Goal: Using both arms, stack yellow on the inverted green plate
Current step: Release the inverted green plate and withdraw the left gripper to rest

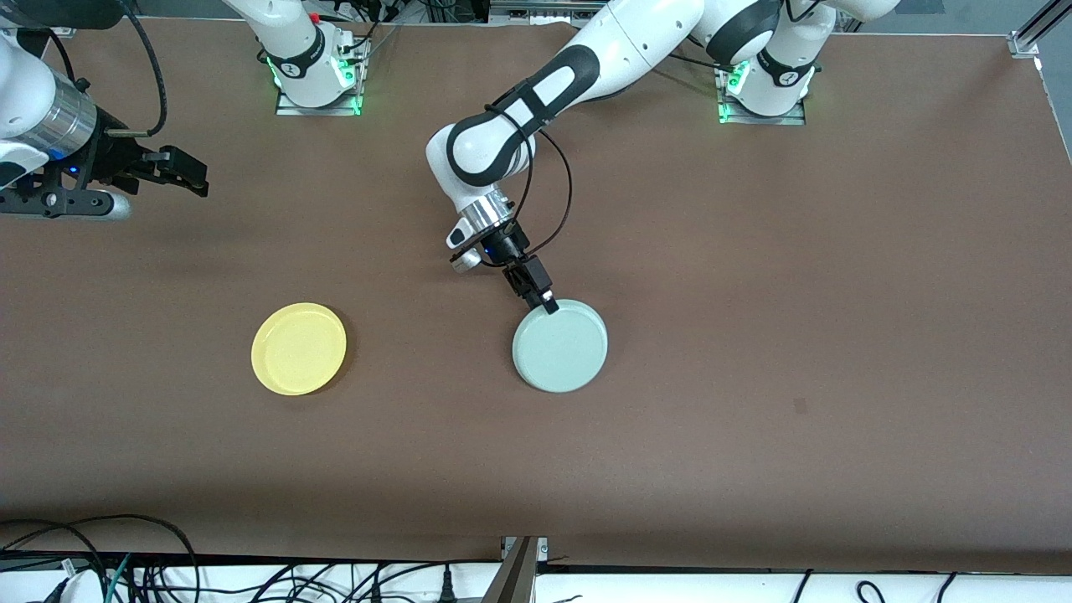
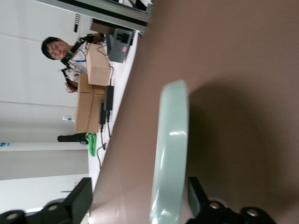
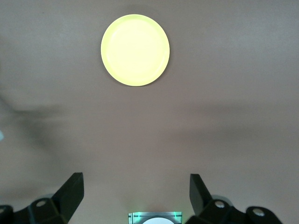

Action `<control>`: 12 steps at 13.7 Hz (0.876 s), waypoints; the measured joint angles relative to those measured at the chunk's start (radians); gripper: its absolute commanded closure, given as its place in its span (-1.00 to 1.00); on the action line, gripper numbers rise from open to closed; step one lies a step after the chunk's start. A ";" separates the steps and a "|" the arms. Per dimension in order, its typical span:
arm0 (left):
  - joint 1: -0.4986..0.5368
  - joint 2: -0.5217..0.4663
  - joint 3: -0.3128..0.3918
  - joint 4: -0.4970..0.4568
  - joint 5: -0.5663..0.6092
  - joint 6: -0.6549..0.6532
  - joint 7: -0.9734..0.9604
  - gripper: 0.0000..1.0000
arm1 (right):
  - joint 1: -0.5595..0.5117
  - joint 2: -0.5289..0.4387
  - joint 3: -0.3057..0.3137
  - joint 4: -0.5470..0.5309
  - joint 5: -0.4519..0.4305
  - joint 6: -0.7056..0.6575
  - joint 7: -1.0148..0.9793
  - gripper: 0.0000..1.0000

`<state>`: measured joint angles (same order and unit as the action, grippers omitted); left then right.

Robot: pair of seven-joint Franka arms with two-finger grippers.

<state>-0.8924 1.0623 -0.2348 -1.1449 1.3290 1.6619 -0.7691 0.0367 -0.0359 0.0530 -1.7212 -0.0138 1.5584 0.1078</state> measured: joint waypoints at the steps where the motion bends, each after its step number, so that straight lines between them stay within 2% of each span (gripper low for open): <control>1: 0.000 0.006 -0.016 0.002 -0.010 0.000 -0.015 -1.00 | 0.000 0.000 0.000 0.000 0.000 0.000 0.000 -1.00; 3: -0.001 0.007 -0.034 0.018 -0.072 0.000 -0.031 -1.00 | 0.004 0.000 0.000 0.002 0.000 0.004 0.000 -1.00; 6: 0.009 0.004 -0.035 0.109 -0.282 0.000 -0.034 -1.00 | 0.013 0.000 0.001 0.007 -0.001 0.005 0.000 -1.00; 8: 0.032 -0.002 -0.034 0.153 -0.371 -0.001 -0.036 -1.00 | 0.012 0.000 -0.004 0.008 -0.001 0.005 0.000 -1.00; 10: 0.089 -0.032 -0.033 0.177 -0.452 -0.001 -0.036 -1.00 | 0.013 0.001 -0.004 0.008 -0.001 0.005 0.000 -1.00; 12: 0.169 -0.094 -0.032 0.187 -0.583 -0.001 -0.033 -1.00 | 0.014 0.001 -0.003 0.008 -0.001 0.005 0.000 -1.00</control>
<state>-0.7231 0.9687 -0.2670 -0.9575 0.7462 1.6612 -0.8026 0.0511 -0.0349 0.0497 -1.7133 -0.0146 1.5631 0.1075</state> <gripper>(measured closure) 0.000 0.000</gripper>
